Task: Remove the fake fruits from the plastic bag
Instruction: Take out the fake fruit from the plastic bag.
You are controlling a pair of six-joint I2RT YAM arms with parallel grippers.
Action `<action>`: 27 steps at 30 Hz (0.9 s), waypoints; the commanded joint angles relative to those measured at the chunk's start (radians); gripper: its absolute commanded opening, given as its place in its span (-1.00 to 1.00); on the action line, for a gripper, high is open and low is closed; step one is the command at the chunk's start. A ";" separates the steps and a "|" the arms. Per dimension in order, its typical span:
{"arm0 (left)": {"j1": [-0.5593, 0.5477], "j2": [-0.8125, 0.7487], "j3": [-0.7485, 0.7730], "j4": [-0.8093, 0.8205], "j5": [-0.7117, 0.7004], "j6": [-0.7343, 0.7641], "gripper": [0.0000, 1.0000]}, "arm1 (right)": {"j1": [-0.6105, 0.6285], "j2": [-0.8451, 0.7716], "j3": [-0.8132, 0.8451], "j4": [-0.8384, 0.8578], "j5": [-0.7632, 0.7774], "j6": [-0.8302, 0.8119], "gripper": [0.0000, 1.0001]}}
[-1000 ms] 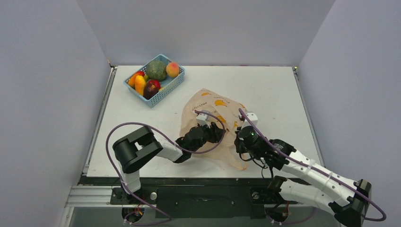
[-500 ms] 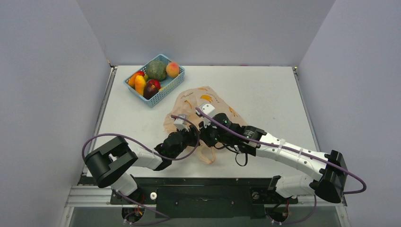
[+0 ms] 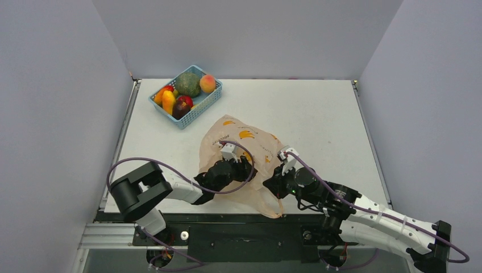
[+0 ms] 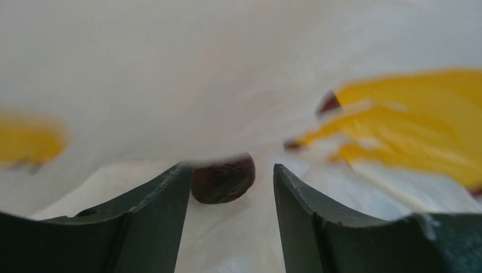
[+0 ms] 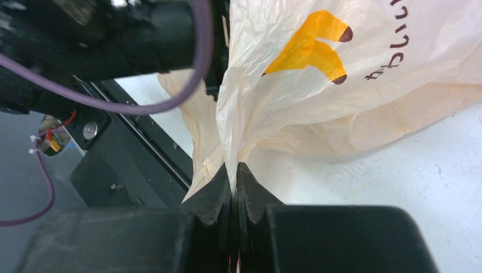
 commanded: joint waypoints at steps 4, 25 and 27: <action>-0.025 0.216 0.183 0.013 -0.029 0.065 0.09 | -0.002 -0.054 0.012 -0.017 0.052 0.064 -1.00; -0.093 0.211 0.184 -0.040 -0.058 0.086 -0.49 | -0.007 -0.088 -0.006 -0.098 0.149 0.083 -1.00; -0.063 0.139 0.175 -0.065 0.015 0.074 -0.66 | -0.006 -0.085 -0.004 -0.114 0.187 0.088 -1.00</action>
